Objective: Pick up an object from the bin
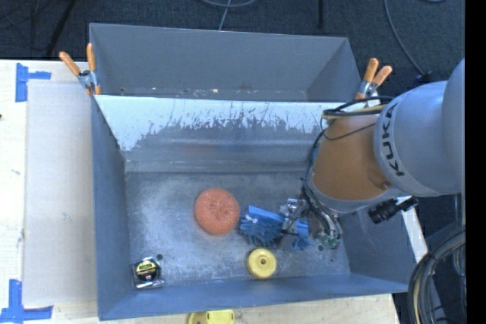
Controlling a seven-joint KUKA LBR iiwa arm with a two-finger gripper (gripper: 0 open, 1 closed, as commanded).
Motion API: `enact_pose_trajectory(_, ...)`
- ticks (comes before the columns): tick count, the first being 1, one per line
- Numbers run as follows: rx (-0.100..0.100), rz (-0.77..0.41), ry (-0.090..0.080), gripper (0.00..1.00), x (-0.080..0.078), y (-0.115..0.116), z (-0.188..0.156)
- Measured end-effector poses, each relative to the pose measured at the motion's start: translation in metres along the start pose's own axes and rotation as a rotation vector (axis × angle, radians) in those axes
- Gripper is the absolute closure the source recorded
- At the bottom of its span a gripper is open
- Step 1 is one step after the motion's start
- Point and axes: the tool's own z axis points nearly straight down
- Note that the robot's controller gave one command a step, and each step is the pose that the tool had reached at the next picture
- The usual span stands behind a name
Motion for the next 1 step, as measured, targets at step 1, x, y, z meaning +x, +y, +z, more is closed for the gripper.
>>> enact_pose_trajectory(1, 0.000, -0.458, -0.002, 1.00, -0.0192, -0.0037, -0.0625)
